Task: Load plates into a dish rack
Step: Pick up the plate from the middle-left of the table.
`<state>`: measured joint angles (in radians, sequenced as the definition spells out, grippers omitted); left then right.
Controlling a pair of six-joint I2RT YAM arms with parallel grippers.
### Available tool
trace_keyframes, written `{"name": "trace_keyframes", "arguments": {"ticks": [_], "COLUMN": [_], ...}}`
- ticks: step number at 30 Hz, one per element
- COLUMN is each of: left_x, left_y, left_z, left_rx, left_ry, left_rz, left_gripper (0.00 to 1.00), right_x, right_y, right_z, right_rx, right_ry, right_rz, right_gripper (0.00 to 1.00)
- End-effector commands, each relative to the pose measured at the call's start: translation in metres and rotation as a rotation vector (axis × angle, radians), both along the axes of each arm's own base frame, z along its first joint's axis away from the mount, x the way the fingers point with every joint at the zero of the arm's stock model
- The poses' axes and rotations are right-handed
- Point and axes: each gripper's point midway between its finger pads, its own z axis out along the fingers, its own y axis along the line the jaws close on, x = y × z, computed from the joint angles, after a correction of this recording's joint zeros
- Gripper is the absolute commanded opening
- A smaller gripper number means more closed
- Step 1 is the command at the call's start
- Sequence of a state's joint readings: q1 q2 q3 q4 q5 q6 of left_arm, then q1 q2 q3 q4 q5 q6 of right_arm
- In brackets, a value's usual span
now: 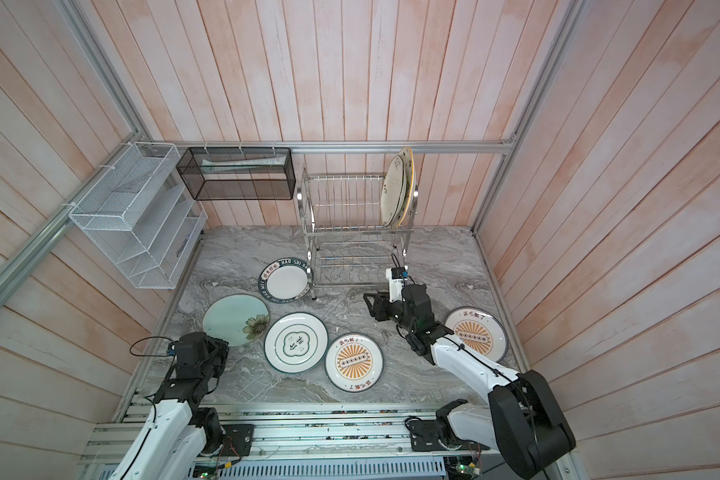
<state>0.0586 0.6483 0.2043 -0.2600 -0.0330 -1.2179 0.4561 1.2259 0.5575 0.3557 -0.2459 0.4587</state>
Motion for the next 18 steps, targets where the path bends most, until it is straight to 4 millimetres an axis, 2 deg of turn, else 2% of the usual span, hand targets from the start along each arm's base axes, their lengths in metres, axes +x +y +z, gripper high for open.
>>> {"name": "trace_keyframes", "arguments": {"ticks": [1,18], "left_x": [0.026,0.023], "left_y": [-0.002,-0.005], "left_z": [0.05,0.065], "left_rx": [0.016,0.016], "left_ry": [-0.169,-0.194], "left_rz": [-0.037,-0.069], "left_gripper": [0.0,0.0], "right_x": [0.002,0.0], "right_y": [0.007,0.019], "right_z": [0.012,0.012], "right_rx": [0.002,-0.003], "right_ry": [-0.033,-0.034], "right_rz": [0.028,0.065], "right_gripper": [0.53,0.53]}}
